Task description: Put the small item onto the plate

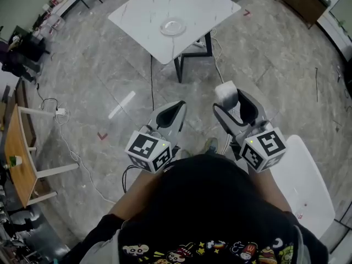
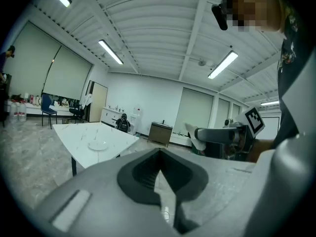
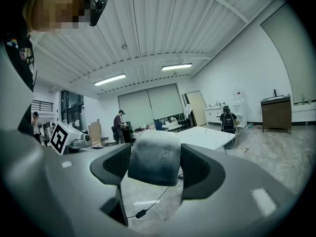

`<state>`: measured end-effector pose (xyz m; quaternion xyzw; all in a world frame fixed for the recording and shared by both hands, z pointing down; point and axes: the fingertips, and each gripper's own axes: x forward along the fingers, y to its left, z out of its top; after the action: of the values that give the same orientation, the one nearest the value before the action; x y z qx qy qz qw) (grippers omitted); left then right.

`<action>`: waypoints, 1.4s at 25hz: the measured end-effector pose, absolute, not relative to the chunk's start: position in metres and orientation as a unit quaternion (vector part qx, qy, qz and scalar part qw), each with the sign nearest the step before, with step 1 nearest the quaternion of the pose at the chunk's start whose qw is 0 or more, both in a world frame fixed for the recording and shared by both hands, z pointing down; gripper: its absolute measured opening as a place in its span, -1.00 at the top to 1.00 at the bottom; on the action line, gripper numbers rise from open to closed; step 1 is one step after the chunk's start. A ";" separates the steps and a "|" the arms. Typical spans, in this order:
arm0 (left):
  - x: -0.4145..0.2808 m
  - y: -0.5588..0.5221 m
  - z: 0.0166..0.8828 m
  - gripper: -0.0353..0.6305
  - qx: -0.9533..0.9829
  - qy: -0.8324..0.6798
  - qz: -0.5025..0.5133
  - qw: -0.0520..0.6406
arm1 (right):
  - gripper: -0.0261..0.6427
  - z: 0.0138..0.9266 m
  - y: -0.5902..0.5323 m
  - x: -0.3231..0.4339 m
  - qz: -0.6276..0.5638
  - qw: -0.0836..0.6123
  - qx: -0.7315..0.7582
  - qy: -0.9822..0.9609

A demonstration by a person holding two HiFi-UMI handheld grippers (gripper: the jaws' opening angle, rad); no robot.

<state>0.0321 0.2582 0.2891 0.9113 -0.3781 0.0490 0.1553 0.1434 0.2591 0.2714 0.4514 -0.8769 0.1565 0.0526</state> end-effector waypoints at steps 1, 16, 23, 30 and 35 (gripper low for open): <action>0.035 0.255 0.291 0.89 0.910 -0.380 0.050 0.157 | -0.09 0.271 0.254 0.147 0.156 0.052 0.449 -0.878; 0.109 0.212 0.308 0.89 0.888 -0.422 0.072 0.171 | -0.08 0.292 0.197 0.214 0.171 0.057 0.399 -0.899; 0.110 0.207 0.322 0.89 0.879 -0.434 0.072 0.185 | -0.08 0.303 0.185 0.217 0.181 0.060 0.391 -0.900; 0.089 0.169 0.338 0.89 0.876 -0.434 0.068 0.199 | -0.08 0.312 0.147 0.191 0.181 0.073 0.385 -0.902; 0.080 0.124 0.339 0.89 0.883 -0.416 0.071 0.203 | -0.08 0.314 0.109 0.175 0.186 0.083 0.392 -0.897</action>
<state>0.0802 0.1239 0.3394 0.8835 -0.4163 0.0709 0.2027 0.1750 0.1089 0.3139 0.3921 -0.8970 0.1864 0.0827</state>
